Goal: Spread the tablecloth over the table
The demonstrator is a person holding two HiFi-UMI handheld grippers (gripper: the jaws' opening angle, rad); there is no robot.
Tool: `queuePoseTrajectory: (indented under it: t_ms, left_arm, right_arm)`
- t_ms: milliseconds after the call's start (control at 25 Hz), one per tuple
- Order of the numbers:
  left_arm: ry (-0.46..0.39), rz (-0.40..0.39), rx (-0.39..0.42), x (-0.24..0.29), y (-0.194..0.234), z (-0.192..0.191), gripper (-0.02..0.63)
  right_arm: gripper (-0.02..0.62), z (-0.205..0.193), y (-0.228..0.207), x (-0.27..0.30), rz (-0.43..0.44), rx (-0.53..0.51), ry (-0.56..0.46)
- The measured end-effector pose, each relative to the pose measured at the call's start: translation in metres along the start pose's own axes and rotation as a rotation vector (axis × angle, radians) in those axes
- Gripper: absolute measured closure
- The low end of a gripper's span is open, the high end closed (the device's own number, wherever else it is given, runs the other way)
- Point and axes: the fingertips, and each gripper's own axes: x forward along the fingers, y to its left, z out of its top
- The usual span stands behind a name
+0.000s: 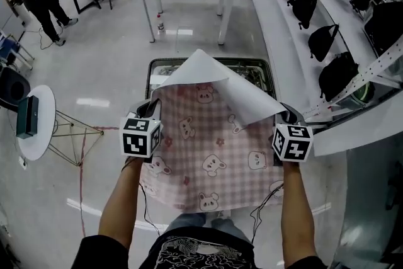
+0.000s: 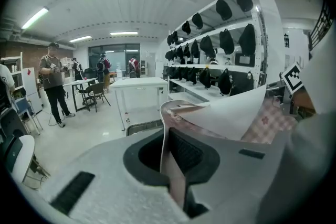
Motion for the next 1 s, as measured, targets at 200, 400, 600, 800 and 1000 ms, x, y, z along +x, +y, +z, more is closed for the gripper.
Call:
queuePoseTrajectory:
  t_ms: [200,400,600,800,1000]
  left_arm:
    - [0.048,0.028,0.060,0.022,-0.001,-0.012,0.591]
    - [0.081,0.072,0.108,0.030,-0.002,-0.021,0.589]
    - [0.121,0.123,0.141,0.040,0.001,-0.029,0.584]
    - [0.170,0.157,0.210,0.055,-0.008,-0.041,0.581]
    - [0.189,0.158,0.309,0.071,-0.028,-0.044,0.581]
  right_arm:
    - [0.589,-0.021,0.002,0.023,0.004,-0.086,0.008]
    - [0.589,-0.041,-0.007,0.040,0.000,-0.119,-0.009]
    - [0.588,-0.052,-0.018,0.051,0.013,-0.174,-0.018]
    - [0.588,-0.072,-0.005,0.052,0.047,-0.318,0.011]
    - [0.588,-0.099,0.011,0.058,0.071,-0.452,0.056]
